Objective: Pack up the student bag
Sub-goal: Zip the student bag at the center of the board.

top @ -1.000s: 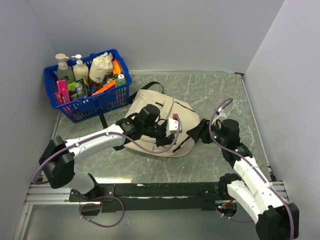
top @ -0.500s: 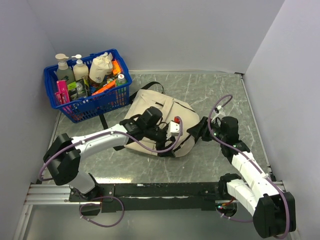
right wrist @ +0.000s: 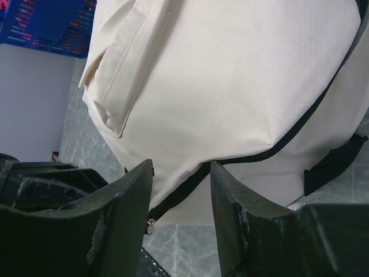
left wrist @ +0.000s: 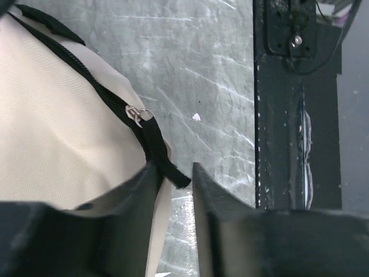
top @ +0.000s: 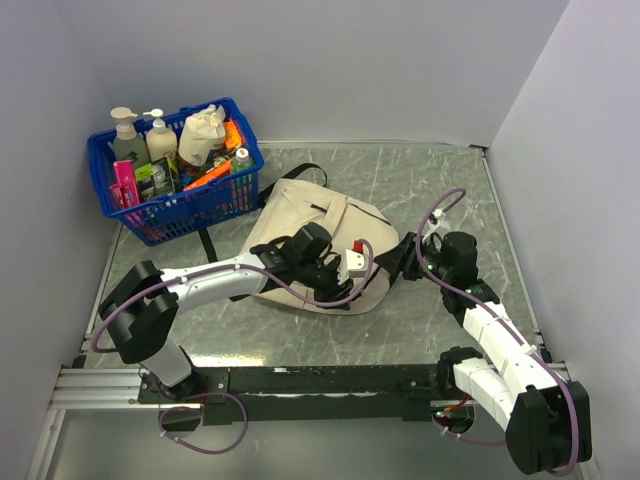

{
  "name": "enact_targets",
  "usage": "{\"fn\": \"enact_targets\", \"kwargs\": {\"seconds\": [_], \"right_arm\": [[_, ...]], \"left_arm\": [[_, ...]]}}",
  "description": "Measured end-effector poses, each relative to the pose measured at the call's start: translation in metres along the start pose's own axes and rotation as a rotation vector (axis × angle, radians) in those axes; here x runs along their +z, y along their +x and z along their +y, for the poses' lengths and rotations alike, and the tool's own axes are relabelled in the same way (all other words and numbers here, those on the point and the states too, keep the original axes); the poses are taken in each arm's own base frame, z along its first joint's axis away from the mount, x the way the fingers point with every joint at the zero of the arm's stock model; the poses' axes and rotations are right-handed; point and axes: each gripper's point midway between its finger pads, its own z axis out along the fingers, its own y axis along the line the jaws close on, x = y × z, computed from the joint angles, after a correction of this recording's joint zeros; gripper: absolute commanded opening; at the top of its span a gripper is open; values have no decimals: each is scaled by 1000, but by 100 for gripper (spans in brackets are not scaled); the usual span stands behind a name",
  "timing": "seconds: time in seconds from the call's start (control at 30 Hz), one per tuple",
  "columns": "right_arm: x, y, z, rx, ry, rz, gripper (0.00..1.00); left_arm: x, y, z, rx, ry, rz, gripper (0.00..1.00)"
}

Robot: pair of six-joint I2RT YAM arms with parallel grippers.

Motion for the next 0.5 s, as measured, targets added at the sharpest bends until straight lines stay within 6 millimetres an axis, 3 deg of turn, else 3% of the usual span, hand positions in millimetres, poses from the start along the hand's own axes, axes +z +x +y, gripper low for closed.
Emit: {"fn": "enact_targets", "kwargs": {"seconds": [0.33,0.5], "right_arm": [[0,4,1,-6,-20,6,39],[1,3,1,-12,-22,3,31]], "left_arm": [[1,-6,7,-4,-39,-19,4],[1,-8,9,-5,-47,-28,1]]}}
